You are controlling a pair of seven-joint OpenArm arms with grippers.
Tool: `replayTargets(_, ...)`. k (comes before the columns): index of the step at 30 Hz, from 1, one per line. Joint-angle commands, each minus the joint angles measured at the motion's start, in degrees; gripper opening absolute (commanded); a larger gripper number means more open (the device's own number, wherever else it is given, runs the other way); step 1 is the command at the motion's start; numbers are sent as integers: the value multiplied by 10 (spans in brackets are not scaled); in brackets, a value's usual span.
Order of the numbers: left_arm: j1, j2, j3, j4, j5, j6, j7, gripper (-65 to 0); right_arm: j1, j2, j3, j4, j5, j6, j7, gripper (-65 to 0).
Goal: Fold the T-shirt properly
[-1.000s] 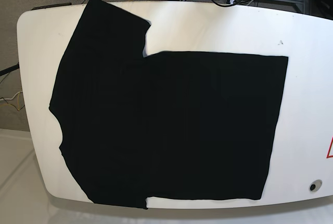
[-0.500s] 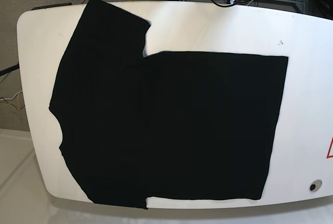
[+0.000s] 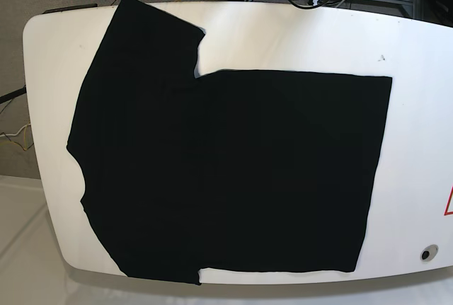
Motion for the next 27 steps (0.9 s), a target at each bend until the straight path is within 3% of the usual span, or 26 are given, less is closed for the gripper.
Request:
replayTargets(1,-1,0,1,1,-2,-1,-3,-645,-2,2,-1,-1,-1,1,4,-648)
replayTargets(4,1,0,1,1,-3,-1,-7,-618,-2,3,-1,-1,-1,0,6,-646)
replayTargets(10,3,1,1,6,-5,1,-11,-427,-6,3,1,0,1,0,11,-642)
replayTargets(14,3,1,0,10,-6,1,-9,-391,-6,3,0,2,-1,-1,12,-642)
replayTargets(18,3,1,0,12,-6,0,-3,-412,-5,3,0,1,-1,0,14,-641)
replayTargets(27,-2,0,1,8,-2,3,5,-585,-4,4,2,3,1,3,8,-642)
